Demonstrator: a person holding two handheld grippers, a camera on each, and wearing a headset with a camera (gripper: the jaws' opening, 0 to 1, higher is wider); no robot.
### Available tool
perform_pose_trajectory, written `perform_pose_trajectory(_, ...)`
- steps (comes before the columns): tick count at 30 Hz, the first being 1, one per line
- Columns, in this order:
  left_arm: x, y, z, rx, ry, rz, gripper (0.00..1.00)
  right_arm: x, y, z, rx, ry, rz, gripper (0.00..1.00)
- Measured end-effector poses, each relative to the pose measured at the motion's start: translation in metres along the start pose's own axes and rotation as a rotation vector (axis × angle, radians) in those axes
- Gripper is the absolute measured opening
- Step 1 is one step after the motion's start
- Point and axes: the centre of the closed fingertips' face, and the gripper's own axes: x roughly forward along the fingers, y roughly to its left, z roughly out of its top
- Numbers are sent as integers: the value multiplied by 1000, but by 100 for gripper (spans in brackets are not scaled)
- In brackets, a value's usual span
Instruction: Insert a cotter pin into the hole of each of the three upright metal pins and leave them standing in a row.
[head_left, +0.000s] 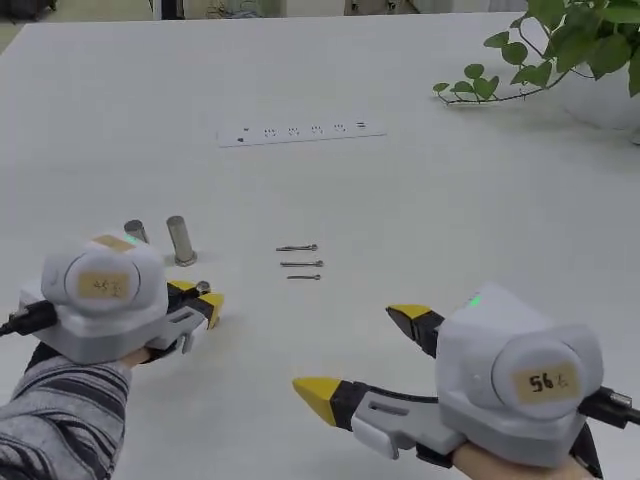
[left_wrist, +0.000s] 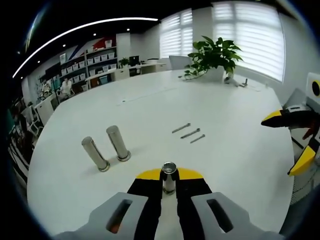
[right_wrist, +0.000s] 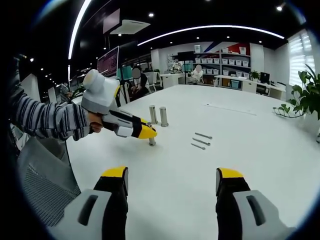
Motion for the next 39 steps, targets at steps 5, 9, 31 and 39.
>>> perform_pose_trajectory(5, 1, 1, 0, -13, -1, 2, 6, 0, 0, -1, 2, 3, 0, 68)
perform_pose_trajectory(9, 2, 1, 0, -2, 0, 2, 6, 0, 0, -3, 5, 13, 2, 68)
perform_pose_trajectory(31, -28, 1, 9, -89, -70, 35, 36, -1, -18, 3, 9, 23, 9, 48)
perform_pose_trajectory(39, -46, -4, 8, -77, -94, 31, 51, 11, -33, 9, -51, 127, 67, 40)
